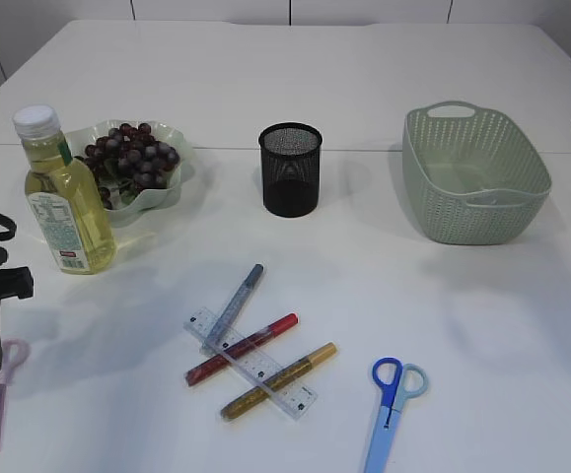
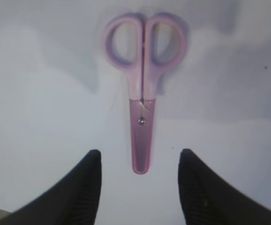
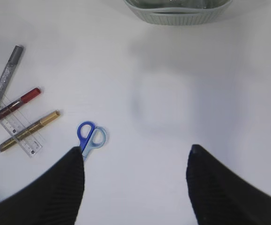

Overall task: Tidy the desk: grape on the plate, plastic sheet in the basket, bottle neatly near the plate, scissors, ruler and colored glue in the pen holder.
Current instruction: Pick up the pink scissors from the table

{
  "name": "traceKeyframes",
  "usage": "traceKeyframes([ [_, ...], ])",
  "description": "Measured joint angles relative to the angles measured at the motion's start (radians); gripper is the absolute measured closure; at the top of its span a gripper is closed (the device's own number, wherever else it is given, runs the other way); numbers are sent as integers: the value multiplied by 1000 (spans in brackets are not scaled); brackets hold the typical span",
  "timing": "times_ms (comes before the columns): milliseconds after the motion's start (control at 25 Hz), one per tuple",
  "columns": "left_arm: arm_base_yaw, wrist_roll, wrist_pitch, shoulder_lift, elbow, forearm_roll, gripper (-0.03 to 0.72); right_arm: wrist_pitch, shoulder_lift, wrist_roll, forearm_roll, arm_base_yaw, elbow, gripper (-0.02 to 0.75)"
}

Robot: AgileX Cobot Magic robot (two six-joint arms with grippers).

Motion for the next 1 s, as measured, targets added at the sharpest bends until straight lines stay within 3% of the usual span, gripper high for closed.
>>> traceKeyframes([
  [1000, 0, 0, -148, 25, 72, -17, 326, -2, 18, 0, 0, 0, 0, 207],
])
